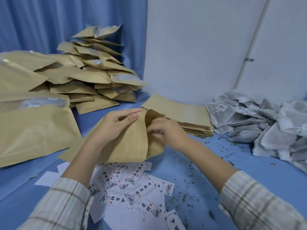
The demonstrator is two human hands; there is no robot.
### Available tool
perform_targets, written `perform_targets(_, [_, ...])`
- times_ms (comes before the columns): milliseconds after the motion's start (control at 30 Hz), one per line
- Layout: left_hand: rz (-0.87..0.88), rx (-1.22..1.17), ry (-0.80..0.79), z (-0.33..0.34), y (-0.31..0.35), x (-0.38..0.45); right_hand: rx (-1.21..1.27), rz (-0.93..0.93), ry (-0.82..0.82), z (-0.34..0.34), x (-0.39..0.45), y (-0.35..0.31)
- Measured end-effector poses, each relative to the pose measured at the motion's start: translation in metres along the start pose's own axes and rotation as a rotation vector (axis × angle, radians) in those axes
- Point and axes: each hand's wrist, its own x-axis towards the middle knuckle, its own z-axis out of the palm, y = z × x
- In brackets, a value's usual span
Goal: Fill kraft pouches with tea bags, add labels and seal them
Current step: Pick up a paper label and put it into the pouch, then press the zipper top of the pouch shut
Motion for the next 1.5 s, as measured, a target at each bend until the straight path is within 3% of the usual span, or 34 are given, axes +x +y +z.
perform_targets(100, [0.033,-0.065,-0.048,0.004,0.015,0.001,-0.211,0.030,-0.070,0.000,0.012,-0.013])
perform_targets(233, [0.068,-0.113,-0.096,0.015,0.037,0.007,-0.097,0.148,-0.057,-0.013,0.018,-0.025])
perform_targets(367, [0.087,-0.010,-0.087,0.022,0.064,0.017,-0.009,0.128,-0.071,-0.050,0.015,-0.030])
perform_targets(467, [0.111,-0.032,-0.084,0.021,0.086,0.019,0.053,0.261,-0.025,-0.084,0.015,-0.027])
perform_targets(567, [0.242,0.005,-0.168,0.027,0.110,0.018,-0.099,0.333,-0.057,-0.109,0.016,-0.020])
perform_targets(633, [0.377,0.146,-0.067,0.040,0.119,0.022,-0.184,0.315,-0.086,-0.123,0.013,-0.023])
perform_targets(733, [0.410,0.057,0.070,0.054,0.124,0.030,-0.229,0.334,-0.179,-0.145,0.004,-0.022])
perform_targets(867, [0.329,-0.102,0.102,0.065,0.128,0.032,-0.263,0.326,-0.191,-0.180,-0.012,-0.025])
perform_targets(1033, [0.431,-0.217,0.106,0.082,0.150,0.034,-0.193,0.388,-0.094,-0.183,-0.023,-0.030])
perform_targets(1100, [0.462,-0.268,0.131,0.086,0.157,0.033,-0.314,0.296,-0.095,-0.182,-0.029,-0.033])
perform_targets(1200, [0.483,-0.326,0.110,0.092,0.161,0.028,-0.470,0.288,-0.287,-0.188,-0.037,-0.041])
perform_targets(1267, [0.501,-0.336,0.058,0.098,0.161,0.026,-0.535,0.404,-0.491,-0.190,-0.041,-0.040])
perform_targets(1333, [0.505,-0.315,0.038,0.104,0.159,0.027,-0.528,0.504,-0.563,-0.191,-0.042,-0.033])
perform_targets(1500, [0.360,-0.363,0.217,0.101,0.147,0.046,-0.320,0.323,-0.402,-0.211,-0.039,-0.040])
